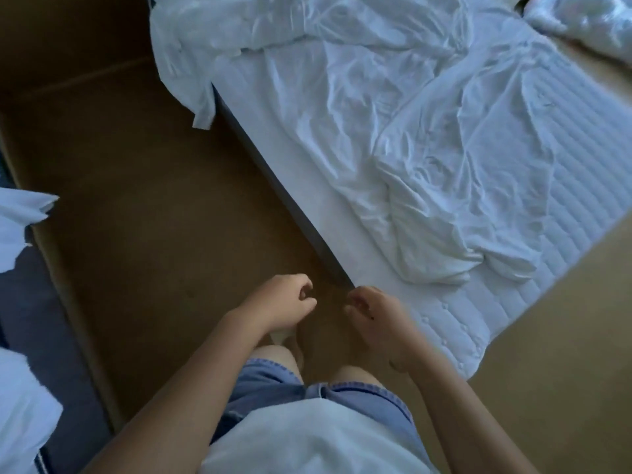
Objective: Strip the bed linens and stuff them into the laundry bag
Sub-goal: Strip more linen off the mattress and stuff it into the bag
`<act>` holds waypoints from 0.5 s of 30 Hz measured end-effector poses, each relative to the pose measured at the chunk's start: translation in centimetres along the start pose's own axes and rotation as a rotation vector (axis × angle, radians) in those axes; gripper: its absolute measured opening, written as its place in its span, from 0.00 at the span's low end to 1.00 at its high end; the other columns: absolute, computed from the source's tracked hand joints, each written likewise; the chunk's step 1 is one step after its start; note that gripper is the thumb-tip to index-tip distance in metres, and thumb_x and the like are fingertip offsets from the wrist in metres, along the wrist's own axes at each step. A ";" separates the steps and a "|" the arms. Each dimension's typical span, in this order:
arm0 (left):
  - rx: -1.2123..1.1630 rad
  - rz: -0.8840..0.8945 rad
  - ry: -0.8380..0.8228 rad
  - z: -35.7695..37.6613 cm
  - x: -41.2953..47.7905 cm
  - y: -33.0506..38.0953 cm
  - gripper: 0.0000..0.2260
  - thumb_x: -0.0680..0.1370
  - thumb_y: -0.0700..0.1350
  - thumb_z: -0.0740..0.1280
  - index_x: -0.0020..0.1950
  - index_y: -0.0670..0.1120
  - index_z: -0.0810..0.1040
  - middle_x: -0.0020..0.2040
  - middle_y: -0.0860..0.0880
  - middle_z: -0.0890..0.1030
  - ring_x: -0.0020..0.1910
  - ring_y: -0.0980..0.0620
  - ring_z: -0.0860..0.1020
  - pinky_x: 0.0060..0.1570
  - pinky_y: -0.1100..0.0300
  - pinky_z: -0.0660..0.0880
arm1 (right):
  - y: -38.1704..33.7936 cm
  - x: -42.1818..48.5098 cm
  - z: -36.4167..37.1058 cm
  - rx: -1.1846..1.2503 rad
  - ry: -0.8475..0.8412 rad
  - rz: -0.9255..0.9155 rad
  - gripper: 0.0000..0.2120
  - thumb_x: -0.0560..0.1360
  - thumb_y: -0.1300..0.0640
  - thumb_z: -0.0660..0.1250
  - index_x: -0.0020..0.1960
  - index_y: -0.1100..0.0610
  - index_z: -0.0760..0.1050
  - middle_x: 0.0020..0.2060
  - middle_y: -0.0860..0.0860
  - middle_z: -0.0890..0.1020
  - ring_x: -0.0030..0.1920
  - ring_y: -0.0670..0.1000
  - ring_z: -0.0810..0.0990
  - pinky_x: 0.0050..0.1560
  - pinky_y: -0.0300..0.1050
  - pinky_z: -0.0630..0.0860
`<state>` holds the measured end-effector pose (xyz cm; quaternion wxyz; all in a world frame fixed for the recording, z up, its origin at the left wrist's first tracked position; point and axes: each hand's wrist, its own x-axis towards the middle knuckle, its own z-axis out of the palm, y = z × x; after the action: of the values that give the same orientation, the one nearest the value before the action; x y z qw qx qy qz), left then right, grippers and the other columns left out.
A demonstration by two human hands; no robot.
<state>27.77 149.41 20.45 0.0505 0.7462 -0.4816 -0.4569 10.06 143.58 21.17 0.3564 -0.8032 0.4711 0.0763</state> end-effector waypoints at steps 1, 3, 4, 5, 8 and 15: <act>-0.015 0.000 -0.006 -1.8 2.1 0.3 0.18 0.79 0.51 0.63 0.68 0.50 0.71 0.61 0.50 0.78 0.56 0.51 0.76 0.57 0.55 0.75 | -0.3 1.9 -1.1 0.000 -0.017 0.007 0.10 0.79 0.52 0.60 0.58 0.53 0.75 0.52 0.49 0.78 0.49 0.50 0.77 0.52 0.46 0.76; -0.013 0.006 -0.007 -5.1 6.6 1.0 0.17 0.79 0.51 0.63 0.68 0.50 0.72 0.61 0.50 0.77 0.56 0.51 0.76 0.57 0.54 0.75 | -0.6 5.9 -3.3 -0.002 -0.029 0.015 0.11 0.79 0.52 0.60 0.59 0.53 0.74 0.53 0.50 0.78 0.51 0.51 0.77 0.54 0.49 0.76; -0.004 0.002 -0.003 -6.6 8.7 1.4 0.17 0.79 0.51 0.63 0.68 0.50 0.72 0.61 0.50 0.77 0.56 0.50 0.76 0.57 0.53 0.75 | -0.7 7.8 -4.2 -0.014 -0.034 0.022 0.11 0.79 0.52 0.60 0.59 0.54 0.74 0.54 0.50 0.78 0.52 0.51 0.77 0.54 0.49 0.75; 0.010 -0.006 -0.002 -7.9 10.6 1.7 0.17 0.79 0.51 0.62 0.68 0.49 0.72 0.61 0.50 0.77 0.57 0.50 0.76 0.57 0.53 0.75 | -0.7 9.6 -5.1 -0.025 -0.038 0.030 0.12 0.80 0.52 0.60 0.60 0.54 0.74 0.55 0.50 0.78 0.53 0.51 0.76 0.54 0.47 0.75; 0.033 -0.030 -0.004 -12.0 16.4 2.5 0.17 0.79 0.51 0.62 0.67 0.48 0.72 0.61 0.49 0.77 0.57 0.48 0.76 0.57 0.52 0.74 | -0.7 15.0 -7.4 -0.006 -0.059 0.059 0.15 0.80 0.51 0.59 0.64 0.53 0.72 0.58 0.49 0.77 0.56 0.50 0.76 0.56 0.43 0.73; -0.076 -0.104 0.023 -23.1 30.5 4.7 0.17 0.80 0.50 0.61 0.67 0.47 0.71 0.62 0.48 0.75 0.56 0.50 0.76 0.54 0.56 0.74 | -2.1 31.4 -14.9 0.025 -0.083 -0.002 0.15 0.80 0.52 0.60 0.64 0.55 0.73 0.59 0.49 0.76 0.57 0.49 0.76 0.52 0.40 0.70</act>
<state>45.11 115.15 16.86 0.0606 0.7729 -0.4240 -0.4682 25.69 112.52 18.77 0.3858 -0.7952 0.4563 0.1030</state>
